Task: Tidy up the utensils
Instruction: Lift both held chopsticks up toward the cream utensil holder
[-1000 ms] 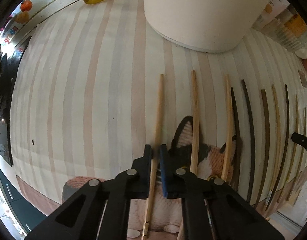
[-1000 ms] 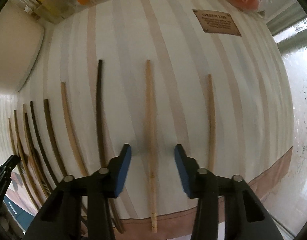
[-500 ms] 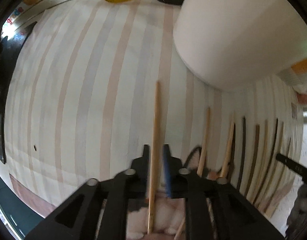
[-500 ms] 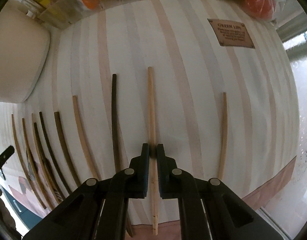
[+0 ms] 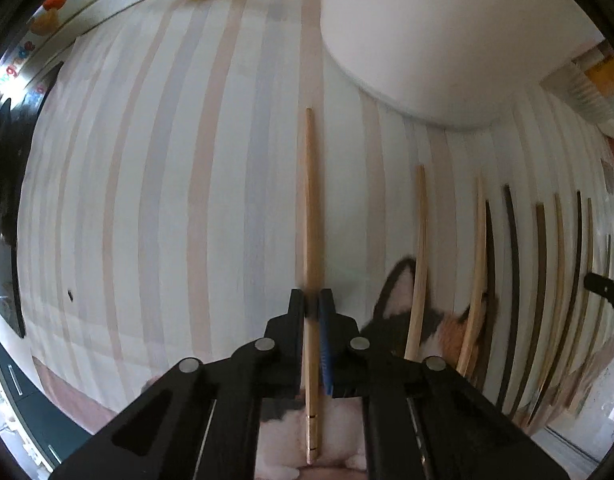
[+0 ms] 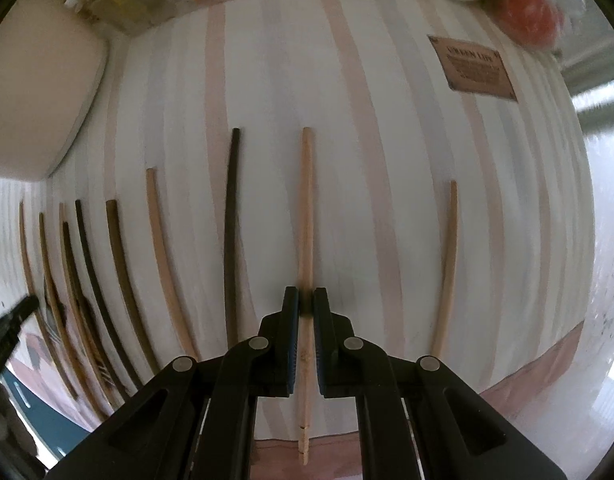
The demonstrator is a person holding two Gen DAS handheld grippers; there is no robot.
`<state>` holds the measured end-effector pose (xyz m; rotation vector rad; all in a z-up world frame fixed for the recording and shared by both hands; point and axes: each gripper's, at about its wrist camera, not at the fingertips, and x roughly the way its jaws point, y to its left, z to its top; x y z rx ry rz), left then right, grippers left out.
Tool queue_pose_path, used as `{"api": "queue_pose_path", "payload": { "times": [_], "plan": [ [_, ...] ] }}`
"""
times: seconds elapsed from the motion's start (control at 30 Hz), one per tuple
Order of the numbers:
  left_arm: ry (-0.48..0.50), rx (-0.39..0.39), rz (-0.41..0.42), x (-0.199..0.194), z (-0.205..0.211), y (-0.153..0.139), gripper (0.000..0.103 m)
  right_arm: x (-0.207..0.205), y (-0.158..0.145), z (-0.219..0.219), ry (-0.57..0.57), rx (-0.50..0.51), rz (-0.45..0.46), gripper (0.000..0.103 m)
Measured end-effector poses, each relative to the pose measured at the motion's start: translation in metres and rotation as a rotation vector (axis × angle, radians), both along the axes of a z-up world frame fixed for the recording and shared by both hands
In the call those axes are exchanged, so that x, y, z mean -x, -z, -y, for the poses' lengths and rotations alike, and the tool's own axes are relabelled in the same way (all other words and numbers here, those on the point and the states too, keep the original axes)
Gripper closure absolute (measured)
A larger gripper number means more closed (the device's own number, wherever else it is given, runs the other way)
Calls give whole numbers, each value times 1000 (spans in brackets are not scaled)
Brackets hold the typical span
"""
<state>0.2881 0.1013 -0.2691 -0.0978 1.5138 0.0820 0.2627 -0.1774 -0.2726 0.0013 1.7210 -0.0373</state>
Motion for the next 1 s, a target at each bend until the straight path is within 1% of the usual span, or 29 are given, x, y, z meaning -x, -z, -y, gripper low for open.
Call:
{"api": "queue_pose_path", "payload": {
  "times": [0.07, 0.13, 0.2, 0.23, 0.27, 0.3, 0.33, 0.37, 0.43, 0.53, 0.57, 0.6, 0.67, 0.77, 0.8, 0.83, 0.87, 0.9, 1.0],
  "plan": [
    [-14, 13, 4, 5, 4, 0, 98, -4, 1, -11, -42, -10, 1, 96],
    [-19, 33, 1, 8, -4, -5, 98, -9, -2, -23, -72, -18, -13, 96],
    [-32, 77, -5, 14, -14, -8, 98, -9, -1, -27, -69, -30, -29, 95],
    [-38, 86, -8, 14, -19, -9, 96, -9, 1, -29, -67, -26, -40, 95],
    [-41, 93, -11, 12, -21, -11, 95, -11, 1, -31, -60, -24, -42, 94],
    [-38, 100, -13, 13, -28, -14, 93, -11, 1, -32, -50, -17, -43, 88],
    [-31, 100, -16, 12, -33, -16, 93, -13, 3, -33, -42, -17, -41, 87],
    [-21, 93, -19, 9, -28, -17, 93, -20, 5, -30, -39, -13, -43, 86],
    [-1, 75, -22, 15, -30, -22, 93, -27, 11, -28, -37, 3, -43, 85],
    [20, 48, -23, 12, -19, -26, 93, -26, 13, -38, -22, 16, -38, 85],
    [25, 42, -22, 12, -17, -27, 94, -26, 13, -39, -9, 13, -36, 86],
    [30, 36, -19, 9, -15, -30, 97, -31, 11, -27, -4, 10, -32, 88],
    [37, 28, -15, 3, -11, -30, 98, -28, 5, -26, -10, 16, -10, 96],
    [49, 22, -11, 8, -10, -33, 98, -23, 1, -21, 15, -8, 4, 96],
    [46, 21, -10, 3, 4, -29, 98, -21, 0, -19, 32, -32, 10, 96],
    [46, 21, -6, 4, 4, -29, 98, -18, -1, -15, 41, -46, 14, 96],
    [44, 19, -3, 5, 9, -20, 98, -15, -3, -14, 45, -55, 23, 96],
    [36, 24, 3, 5, 5, -20, 98, -12, -7, -15, 49, -64, 35, 96],
    [29, 39, 15, 16, 0, -33, 98, -6, -15, -17, 59, -89, 52, 96]
  ]
}}
